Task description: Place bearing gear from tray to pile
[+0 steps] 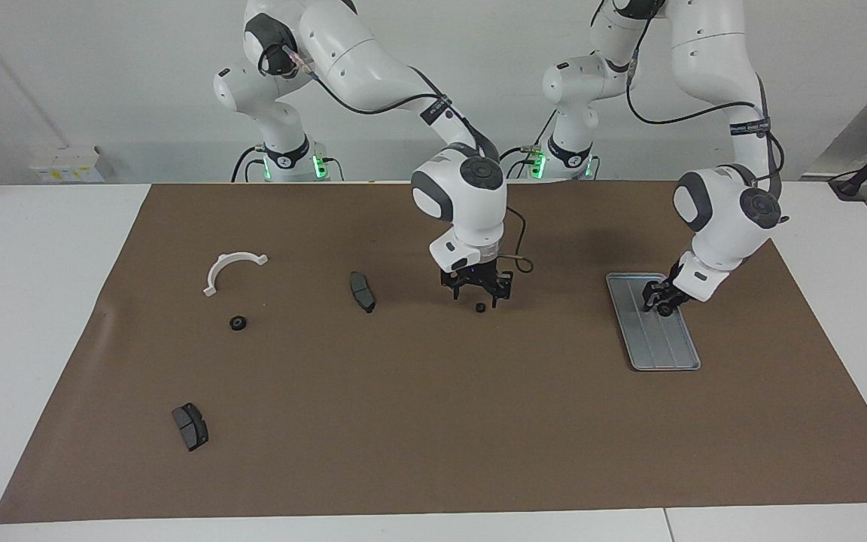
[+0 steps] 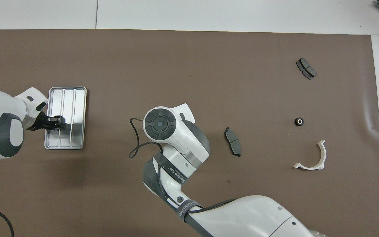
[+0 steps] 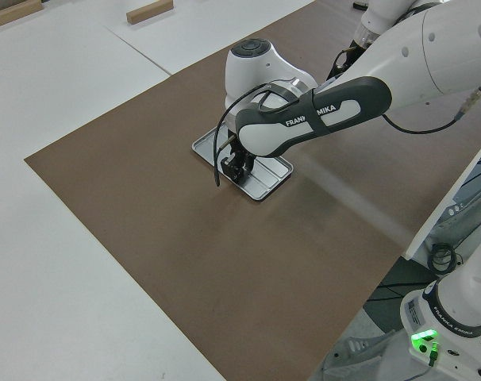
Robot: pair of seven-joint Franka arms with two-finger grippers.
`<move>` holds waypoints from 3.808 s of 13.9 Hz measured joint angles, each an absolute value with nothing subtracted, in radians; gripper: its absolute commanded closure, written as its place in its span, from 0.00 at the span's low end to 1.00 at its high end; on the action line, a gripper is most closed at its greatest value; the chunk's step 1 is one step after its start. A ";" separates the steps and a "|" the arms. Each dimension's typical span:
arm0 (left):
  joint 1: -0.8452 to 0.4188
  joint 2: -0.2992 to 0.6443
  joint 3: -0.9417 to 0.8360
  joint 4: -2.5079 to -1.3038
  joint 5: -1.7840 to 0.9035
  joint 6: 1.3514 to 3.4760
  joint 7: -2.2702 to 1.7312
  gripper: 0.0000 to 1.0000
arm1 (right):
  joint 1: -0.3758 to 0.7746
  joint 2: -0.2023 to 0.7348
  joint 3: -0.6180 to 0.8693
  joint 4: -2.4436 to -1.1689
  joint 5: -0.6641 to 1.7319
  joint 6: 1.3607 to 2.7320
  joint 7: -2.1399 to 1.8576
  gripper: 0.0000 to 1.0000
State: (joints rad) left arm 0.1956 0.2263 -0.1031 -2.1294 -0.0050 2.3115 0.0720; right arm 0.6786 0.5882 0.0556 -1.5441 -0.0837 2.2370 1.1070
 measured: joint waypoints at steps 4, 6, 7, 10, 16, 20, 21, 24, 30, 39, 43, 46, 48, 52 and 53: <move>0.197 0.227 -0.104 -2.131 -0.005 2.336 0.075 0.73 | 0.677 0.592 0.052 -1.544 -0.099 2.249 1.107 0.28; 0.197 0.228 -0.104 -2.131 -0.005 2.343 0.076 0.83 | 0.677 0.600 0.052 -1.544 -0.102 2.259 1.107 0.30; 0.197 0.228 -0.104 -2.131 -0.005 2.345 0.077 0.88 | 0.678 0.604 0.053 -1.544 -0.103 2.261 1.107 0.30; 0.196 0.235 -0.108 -2.122 -0.005 2.360 0.078 0.98 | 0.691 0.631 0.054 -1.544 -0.123 2.278 1.107 0.36; 0.133 0.247 -0.120 -2.022 -0.005 2.333 0.042 1.00 | 0.695 0.640 0.053 -1.537 -0.139 2.280 1.107 0.86; 0.046 0.247 -0.123 -1.959 -0.005 2.251 -0.089 1.00 | 0.701 0.640 0.053 -1.534 -0.153 2.272 1.107 1.00; 0.018 0.247 -0.124 -1.956 -0.005 2.246 -0.132 1.00 | 0.701 0.640 0.052 -1.533 -0.161 2.269 1.107 1.00; -0.088 0.247 -0.127 -1.956 -0.005 2.245 -0.312 1.00 | 0.682 0.629 0.036 -1.533 -0.177 2.235 1.047 1.00; -0.342 0.248 -0.131 -1.952 -0.005 2.285 -0.689 0.95 | 0.481 0.524 0.030 -1.612 -0.178 2.228 0.762 1.00; -0.536 0.313 -0.131 -1.969 -0.005 2.338 -0.802 0.08 | 0.187 0.533 0.032 -1.647 -0.095 2.353 0.205 1.00; -0.517 0.312 -0.112 -1.938 -0.005 2.341 -0.801 0.03 | 0.119 0.564 0.033 -1.647 -0.085 2.376 0.169 0.90; -0.419 0.291 -0.107 -1.871 -0.005 2.296 -0.755 0.00 | 0.103 0.567 0.034 -1.655 -0.064 2.370 0.168 0.06; -0.315 0.240 -0.104 -1.832 -0.005 2.190 -0.631 0.00 | 0.102 0.567 0.036 -1.652 -0.062 2.363 0.168 0.00; -0.119 0.126 -0.099 -1.824 -0.005 1.995 -0.313 0.00 | 0.127 0.556 0.073 -1.644 -0.058 2.357 0.237 0.00; -0.079 0.107 -0.098 -1.824 -0.005 1.958 -0.244 0.00 | 0.151 0.551 0.086 -1.642 -0.058 2.352 0.293 0.00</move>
